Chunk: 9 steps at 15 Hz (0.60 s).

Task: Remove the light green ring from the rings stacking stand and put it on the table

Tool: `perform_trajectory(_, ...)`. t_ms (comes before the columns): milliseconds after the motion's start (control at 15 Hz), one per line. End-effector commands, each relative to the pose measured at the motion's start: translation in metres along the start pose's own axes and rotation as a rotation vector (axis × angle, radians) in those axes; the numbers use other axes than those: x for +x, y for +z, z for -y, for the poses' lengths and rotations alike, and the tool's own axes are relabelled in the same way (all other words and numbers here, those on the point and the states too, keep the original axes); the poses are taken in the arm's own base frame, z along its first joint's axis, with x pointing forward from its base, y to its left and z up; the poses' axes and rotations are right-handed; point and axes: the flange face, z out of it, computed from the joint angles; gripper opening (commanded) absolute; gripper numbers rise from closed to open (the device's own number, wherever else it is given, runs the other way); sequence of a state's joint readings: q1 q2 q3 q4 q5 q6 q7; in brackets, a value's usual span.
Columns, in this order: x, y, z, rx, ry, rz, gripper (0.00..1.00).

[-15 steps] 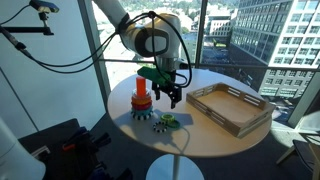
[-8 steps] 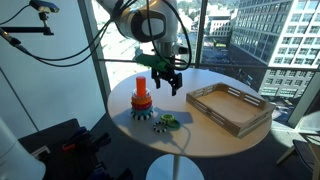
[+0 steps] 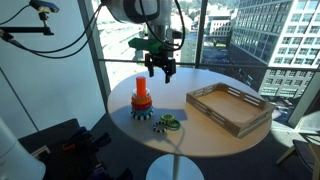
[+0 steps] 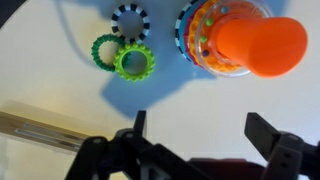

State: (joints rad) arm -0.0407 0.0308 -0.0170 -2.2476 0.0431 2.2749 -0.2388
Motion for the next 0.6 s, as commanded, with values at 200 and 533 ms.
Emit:
perform_trajectory(200, -0.012, -0.042, 0.029, 0.035, -0.008, 0.033, 1.00)
perform_trajectory(533, -0.028, -0.058, 0.045, 0.034, -0.021, 0.087, 1.00)
